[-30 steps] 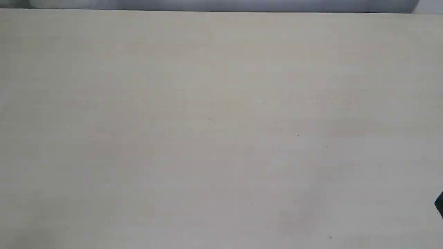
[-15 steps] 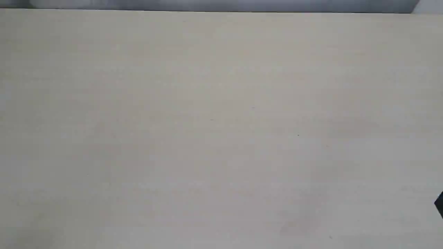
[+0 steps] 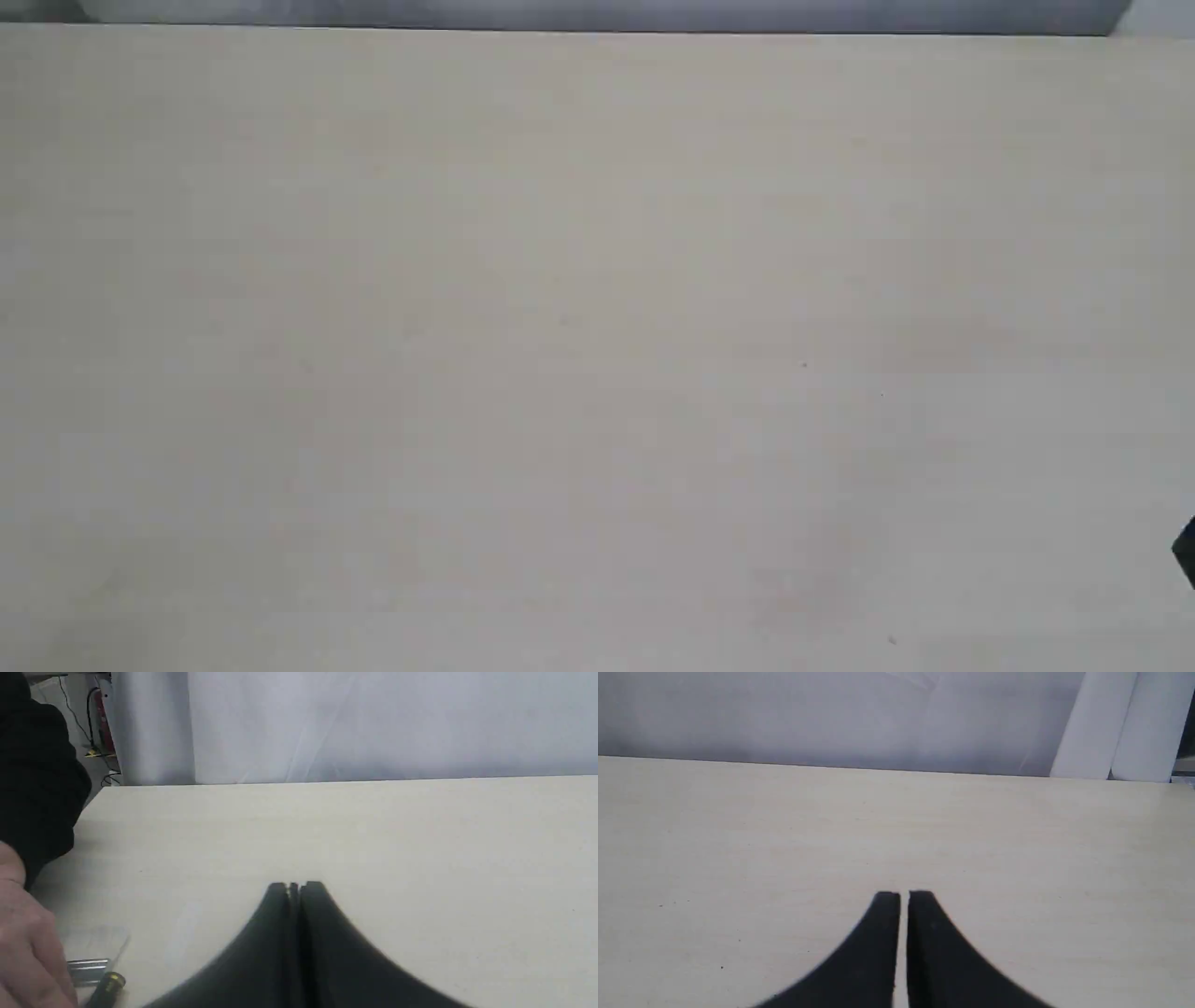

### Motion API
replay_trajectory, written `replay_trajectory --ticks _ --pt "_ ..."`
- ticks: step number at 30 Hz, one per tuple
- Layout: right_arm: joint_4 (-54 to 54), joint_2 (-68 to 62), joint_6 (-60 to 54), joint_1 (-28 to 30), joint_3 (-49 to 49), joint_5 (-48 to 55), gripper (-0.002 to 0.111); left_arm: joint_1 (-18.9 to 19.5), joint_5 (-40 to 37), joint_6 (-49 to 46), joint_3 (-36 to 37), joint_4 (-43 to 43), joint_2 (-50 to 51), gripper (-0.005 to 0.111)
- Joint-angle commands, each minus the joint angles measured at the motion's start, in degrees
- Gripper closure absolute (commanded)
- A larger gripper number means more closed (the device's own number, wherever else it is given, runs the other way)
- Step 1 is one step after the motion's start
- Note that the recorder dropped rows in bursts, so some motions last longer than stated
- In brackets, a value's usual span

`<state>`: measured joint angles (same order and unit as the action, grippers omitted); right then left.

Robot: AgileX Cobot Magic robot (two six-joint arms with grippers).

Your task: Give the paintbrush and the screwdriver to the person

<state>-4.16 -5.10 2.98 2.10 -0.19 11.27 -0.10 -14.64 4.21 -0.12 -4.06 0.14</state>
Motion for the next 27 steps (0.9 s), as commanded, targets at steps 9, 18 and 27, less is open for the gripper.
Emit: replay_trajectory --ticks 9,18,27 --pt "1.4 0.6 -0.2 0.5 0.2 1.2 0.104 -0.3 0.4 0.1 0.1 0.0 -0.1 0.107" --pt "1.4 0.6 -0.2 0.5 0.2 2.3 0.104 -0.3 0.4 0.1 0.1 0.0 -0.1 0.107" --pt "1.4 0.6 -0.2 0.5 0.2 2.3 0.104 -0.3 0.4 0.1 0.1 0.0 -0.1 0.107"
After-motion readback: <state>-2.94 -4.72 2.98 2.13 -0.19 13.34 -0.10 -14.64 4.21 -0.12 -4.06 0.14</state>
